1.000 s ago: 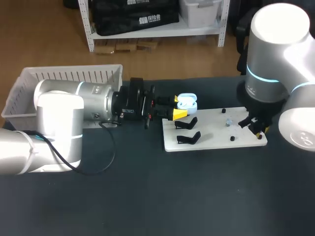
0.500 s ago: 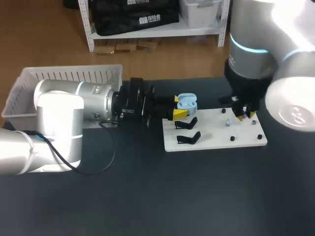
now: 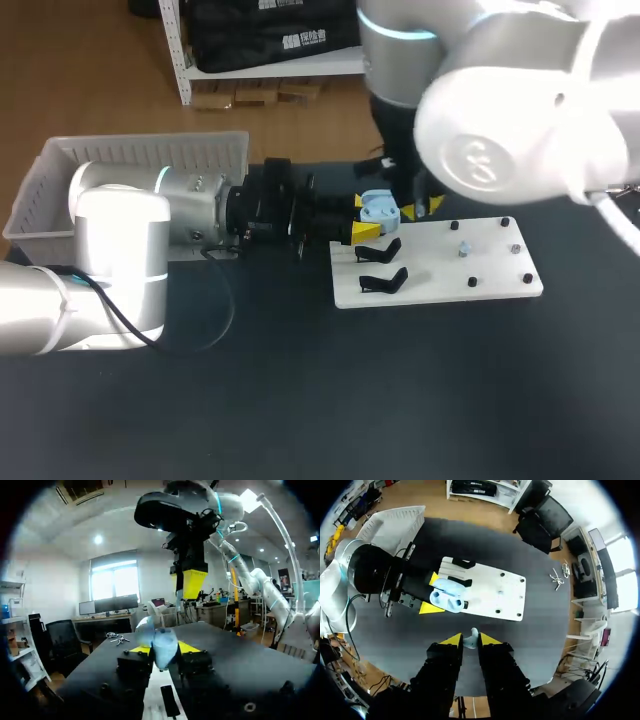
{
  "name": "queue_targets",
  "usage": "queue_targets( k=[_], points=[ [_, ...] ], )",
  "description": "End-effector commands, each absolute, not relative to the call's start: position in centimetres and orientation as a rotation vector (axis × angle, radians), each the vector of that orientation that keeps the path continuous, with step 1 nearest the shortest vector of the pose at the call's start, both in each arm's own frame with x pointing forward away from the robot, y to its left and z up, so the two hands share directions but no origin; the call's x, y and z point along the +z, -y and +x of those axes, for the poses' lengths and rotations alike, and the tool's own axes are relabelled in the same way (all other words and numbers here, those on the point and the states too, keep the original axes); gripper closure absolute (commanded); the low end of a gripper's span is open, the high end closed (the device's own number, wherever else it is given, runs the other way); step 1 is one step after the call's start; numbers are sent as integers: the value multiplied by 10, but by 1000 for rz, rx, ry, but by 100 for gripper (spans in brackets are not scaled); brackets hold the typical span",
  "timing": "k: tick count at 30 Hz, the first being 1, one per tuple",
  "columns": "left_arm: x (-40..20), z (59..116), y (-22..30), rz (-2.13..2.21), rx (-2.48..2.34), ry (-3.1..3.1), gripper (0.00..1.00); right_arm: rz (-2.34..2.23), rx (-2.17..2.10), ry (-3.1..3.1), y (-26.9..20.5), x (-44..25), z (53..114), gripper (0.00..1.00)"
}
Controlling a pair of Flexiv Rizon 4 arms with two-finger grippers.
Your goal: Pick up each earbud case from the left stands, insert the matching earbuds, close the lid, and place the case in the box.
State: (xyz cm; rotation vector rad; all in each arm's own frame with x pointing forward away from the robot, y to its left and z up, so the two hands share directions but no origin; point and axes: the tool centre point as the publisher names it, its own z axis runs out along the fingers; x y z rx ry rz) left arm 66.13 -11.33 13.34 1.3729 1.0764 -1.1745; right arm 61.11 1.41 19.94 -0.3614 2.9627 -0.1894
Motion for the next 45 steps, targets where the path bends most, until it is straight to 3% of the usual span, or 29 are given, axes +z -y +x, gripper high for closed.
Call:
queue_targets(
  k=[1, 14, 23, 31, 45],
  points=[
    [133, 661, 114, 1369, -1170, -1075, 100, -373, -235, -3013, -28, 199, 615, 100],
    [133, 661, 114, 1369, -1170, -1075, 100, -373, -235, -3013, -28, 199, 615, 100],
    [133, 661, 114, 1369, -1170, -1075, 100, 273, -153, -2990, -39, 195, 627, 100],
    [133, 661, 114, 1369, -1170, -1075, 100, 477, -67, -2995, -39, 203, 632, 100],
    [133, 661, 114, 1369, -1170, -1075, 100, 479, -61, -2989, -40, 204, 630, 100]
  ],
)
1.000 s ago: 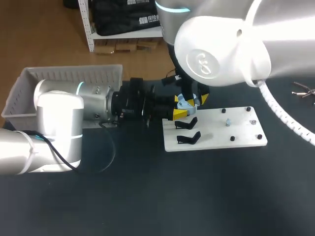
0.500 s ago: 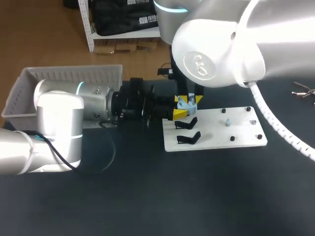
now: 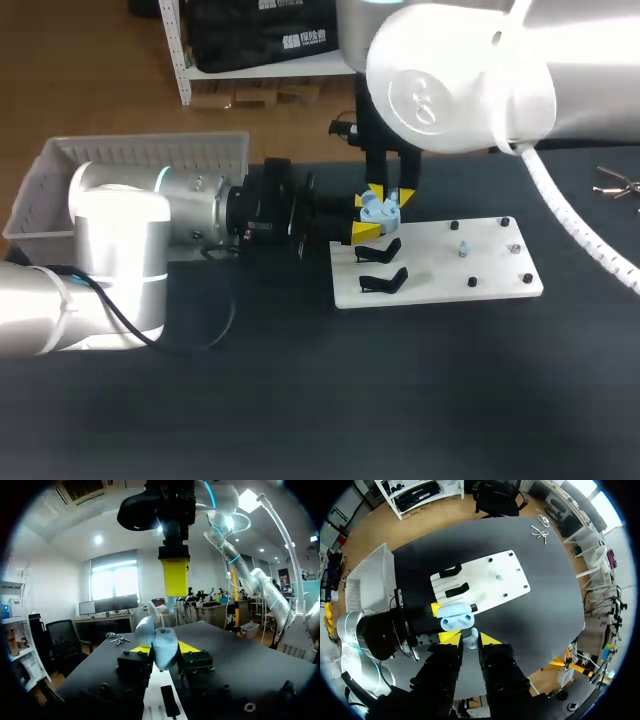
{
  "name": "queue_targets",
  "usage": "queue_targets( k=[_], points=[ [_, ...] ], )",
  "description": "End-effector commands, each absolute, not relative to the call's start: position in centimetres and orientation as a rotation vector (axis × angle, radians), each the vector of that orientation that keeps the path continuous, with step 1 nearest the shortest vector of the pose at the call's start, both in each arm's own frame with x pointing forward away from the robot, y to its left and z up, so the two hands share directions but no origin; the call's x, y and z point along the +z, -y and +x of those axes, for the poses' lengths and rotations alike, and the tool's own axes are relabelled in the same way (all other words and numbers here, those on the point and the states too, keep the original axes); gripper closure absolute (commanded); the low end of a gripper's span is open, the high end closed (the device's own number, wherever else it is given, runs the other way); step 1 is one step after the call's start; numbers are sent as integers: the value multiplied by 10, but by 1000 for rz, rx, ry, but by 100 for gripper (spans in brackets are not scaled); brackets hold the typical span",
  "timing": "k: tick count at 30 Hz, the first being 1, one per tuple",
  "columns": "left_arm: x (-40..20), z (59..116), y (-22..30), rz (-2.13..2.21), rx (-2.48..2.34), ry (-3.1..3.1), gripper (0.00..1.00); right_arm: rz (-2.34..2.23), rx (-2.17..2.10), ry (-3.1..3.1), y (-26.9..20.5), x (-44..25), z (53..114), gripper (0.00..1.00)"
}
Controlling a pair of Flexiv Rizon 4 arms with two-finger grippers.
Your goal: Pick up each earbud case from the left stands, insert the matching earbuds, close the lid, and place the case in the box.
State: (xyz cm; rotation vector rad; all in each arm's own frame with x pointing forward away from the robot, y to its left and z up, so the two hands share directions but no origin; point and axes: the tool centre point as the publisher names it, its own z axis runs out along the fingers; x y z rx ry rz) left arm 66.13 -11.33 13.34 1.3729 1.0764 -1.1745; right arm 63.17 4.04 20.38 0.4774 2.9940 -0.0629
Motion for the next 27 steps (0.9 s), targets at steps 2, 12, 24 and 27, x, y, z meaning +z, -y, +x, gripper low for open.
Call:
queue_targets(
  k=[2, 12, 24, 27],
  points=[
    [133, 661, 114, 1369, -1170, -1075, 100, 479, -61, -2989, -40, 204, 630, 100],
    [133, 661, 114, 1369, -1170, -1075, 100, 623, -46, -2983, -45, 202, 635, 100],
    [133, 661, 114, 1369, -1170, -1075, 100, 681, -41, -2945, -56, 197, 639, 100],
    [133, 661, 114, 1369, -1170, -1075, 100, 683, -42, -2948, -56, 196, 639, 100]
  ],
)
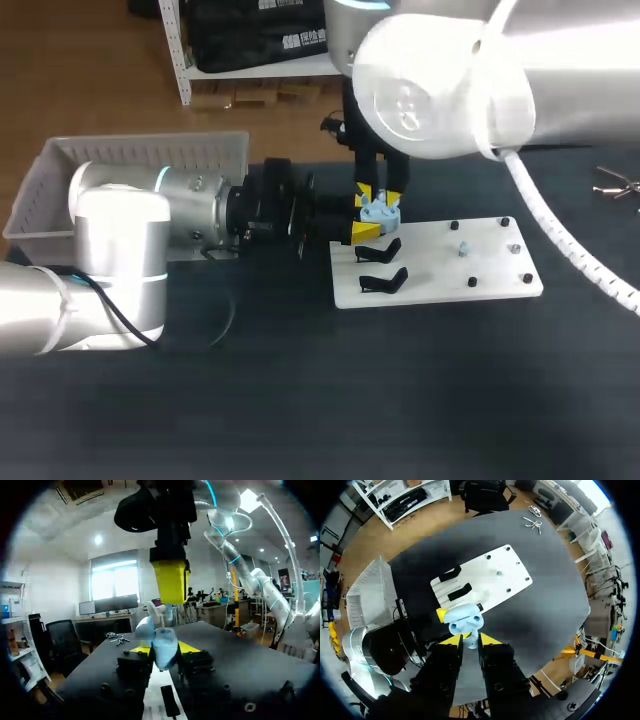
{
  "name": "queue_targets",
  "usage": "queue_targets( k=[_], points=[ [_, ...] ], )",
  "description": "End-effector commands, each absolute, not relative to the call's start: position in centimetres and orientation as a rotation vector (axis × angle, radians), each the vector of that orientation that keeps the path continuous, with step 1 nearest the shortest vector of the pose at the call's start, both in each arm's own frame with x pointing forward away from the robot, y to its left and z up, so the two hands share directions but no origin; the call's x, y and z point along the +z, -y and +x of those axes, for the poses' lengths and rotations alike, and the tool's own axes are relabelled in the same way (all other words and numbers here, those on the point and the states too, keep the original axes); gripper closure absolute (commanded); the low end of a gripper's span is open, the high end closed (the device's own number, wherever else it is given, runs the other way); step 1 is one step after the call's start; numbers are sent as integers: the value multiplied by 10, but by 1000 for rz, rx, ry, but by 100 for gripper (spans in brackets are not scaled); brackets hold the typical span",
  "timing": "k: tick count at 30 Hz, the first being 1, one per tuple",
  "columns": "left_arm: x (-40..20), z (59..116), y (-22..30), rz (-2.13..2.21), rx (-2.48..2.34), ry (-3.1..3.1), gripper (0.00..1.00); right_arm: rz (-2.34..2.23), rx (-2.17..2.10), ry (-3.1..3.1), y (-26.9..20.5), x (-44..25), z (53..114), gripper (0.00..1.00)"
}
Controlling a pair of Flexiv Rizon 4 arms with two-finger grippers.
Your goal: Pick up each earbud case from the left stands, insert the matching earbuds, close the lid, and place the case in the box.
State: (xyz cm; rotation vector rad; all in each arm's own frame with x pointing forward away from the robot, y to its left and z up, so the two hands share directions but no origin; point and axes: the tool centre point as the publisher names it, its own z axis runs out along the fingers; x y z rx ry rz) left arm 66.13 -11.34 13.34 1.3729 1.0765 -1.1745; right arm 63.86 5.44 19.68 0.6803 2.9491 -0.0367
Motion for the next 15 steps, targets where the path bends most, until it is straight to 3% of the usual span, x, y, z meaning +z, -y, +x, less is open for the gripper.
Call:
queue_targets(
  k=[1, 15],
  points=[
    [133, 661, 114, 1369, -1170, -1075, 100, 684, -43, -2948, -56, 195, 639, 100],
    [133, 661, 114, 1369, -1170, -1075, 100, 702, -51, -2946, -52, 190, 644, 100]
  ],
)
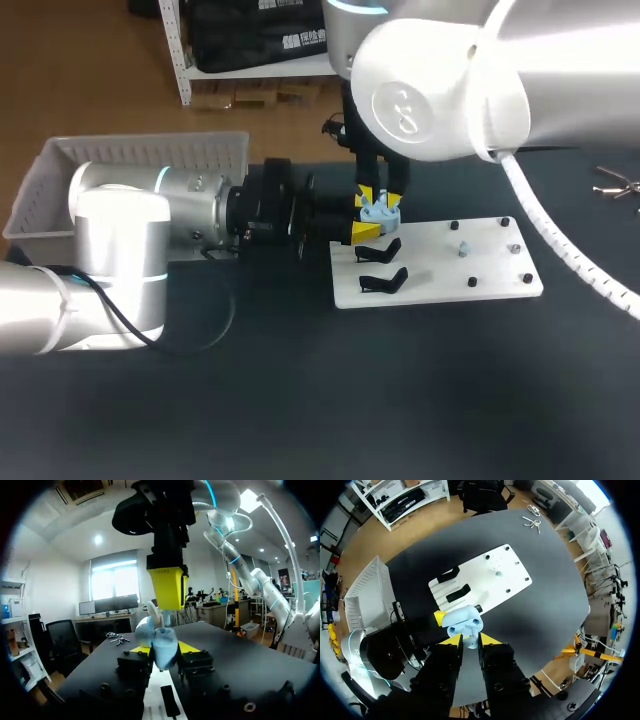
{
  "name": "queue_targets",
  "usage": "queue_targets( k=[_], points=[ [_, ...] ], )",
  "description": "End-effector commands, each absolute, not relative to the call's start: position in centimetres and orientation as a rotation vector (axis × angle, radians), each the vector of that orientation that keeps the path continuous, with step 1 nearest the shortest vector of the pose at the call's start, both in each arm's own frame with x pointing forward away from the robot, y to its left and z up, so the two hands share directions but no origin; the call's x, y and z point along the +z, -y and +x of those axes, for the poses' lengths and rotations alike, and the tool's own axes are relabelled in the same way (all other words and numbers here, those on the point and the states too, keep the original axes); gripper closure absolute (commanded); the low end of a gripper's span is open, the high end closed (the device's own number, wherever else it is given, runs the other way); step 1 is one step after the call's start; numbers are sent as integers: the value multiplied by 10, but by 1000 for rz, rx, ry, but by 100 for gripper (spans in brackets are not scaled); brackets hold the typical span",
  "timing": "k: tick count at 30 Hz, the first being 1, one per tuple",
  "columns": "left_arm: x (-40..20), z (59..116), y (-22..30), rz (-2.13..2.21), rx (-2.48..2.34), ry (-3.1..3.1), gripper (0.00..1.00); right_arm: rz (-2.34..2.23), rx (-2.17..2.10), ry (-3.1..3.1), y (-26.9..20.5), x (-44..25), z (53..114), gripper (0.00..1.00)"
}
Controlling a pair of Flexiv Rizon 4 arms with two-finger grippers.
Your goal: Pick up each earbud case from the left stands, insert the matching earbuds, close the lid, and place the case in the box.
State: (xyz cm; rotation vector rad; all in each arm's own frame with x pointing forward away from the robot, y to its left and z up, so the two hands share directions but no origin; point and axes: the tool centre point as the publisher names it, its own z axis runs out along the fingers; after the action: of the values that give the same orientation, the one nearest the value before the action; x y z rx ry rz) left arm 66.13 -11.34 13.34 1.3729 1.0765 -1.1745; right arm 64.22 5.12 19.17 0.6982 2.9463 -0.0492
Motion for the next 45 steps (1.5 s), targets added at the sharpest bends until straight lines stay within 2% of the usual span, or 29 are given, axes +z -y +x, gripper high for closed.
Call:
queue_targets(
  k=[1, 45],
  points=[
    [133, 661, 114, 1369, -1170, -1075, 100, 703, -51, -2947, -52, 189, 645, 100],
    [133, 661, 114, 1369, -1170, -1075, 100, 706, -88, -2958, -47, 171, 652, 100]
  ],
)
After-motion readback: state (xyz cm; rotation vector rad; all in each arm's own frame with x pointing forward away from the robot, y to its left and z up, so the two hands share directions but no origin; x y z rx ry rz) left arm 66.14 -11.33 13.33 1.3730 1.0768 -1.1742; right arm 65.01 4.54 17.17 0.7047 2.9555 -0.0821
